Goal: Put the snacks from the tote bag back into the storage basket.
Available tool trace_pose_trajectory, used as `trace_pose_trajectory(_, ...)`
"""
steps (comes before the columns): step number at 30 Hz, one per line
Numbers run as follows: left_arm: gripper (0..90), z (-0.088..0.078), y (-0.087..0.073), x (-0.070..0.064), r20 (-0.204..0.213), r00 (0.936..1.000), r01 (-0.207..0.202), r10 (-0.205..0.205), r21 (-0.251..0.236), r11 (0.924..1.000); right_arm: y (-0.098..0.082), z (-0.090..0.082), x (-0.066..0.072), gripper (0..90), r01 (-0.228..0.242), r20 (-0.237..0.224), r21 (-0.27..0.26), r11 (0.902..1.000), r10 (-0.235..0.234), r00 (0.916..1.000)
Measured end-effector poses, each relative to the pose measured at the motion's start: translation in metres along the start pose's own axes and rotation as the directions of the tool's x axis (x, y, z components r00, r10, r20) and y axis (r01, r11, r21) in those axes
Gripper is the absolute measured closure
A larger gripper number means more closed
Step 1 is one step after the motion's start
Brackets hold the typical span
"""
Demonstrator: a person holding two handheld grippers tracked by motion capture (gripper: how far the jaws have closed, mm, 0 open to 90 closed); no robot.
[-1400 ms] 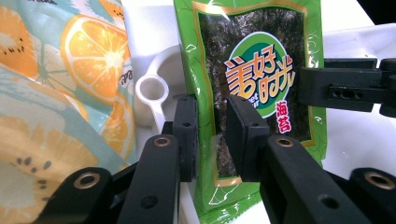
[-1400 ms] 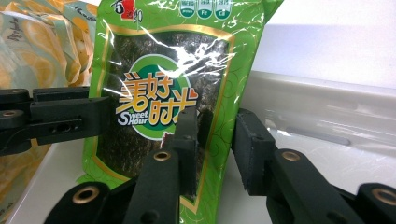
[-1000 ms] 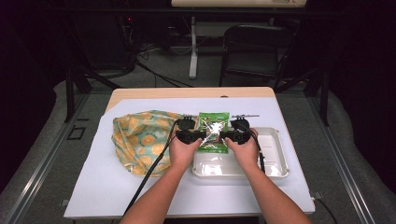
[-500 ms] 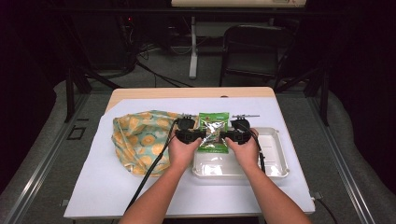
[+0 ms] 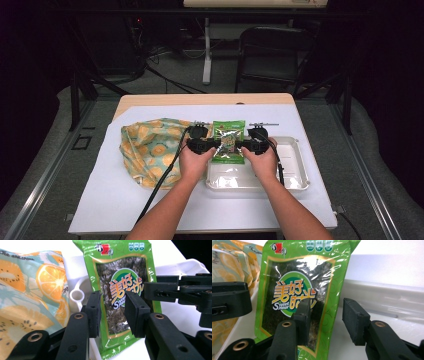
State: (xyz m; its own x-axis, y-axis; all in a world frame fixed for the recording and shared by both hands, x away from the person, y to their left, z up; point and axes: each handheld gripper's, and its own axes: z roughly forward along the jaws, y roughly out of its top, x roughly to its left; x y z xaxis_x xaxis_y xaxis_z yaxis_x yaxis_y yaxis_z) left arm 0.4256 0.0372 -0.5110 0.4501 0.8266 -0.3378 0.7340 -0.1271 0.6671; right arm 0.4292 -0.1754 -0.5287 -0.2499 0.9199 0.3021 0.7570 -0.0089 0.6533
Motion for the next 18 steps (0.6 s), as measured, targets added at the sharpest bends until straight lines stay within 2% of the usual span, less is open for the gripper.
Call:
trace_pose_trajectory(9,62.2,-0.004,0.001,0.0,-0.004,0.9999,-0.011,0.011,-0.01,0.9999,0.001,-0.006,-0.002,53.8,-0.004,-0.017,-0.027,0.9996,0.004,0.9998)
trace_pose_trajectory(18,56.2,-0.01,0.002,-0.001,-0.004,0.9996,-0.027,0.027,-0.027,0.9993,0.002,-0.013,0.003,48.9,0.033,-0.034,-0.05,0.9982,-0.035,0.9988)
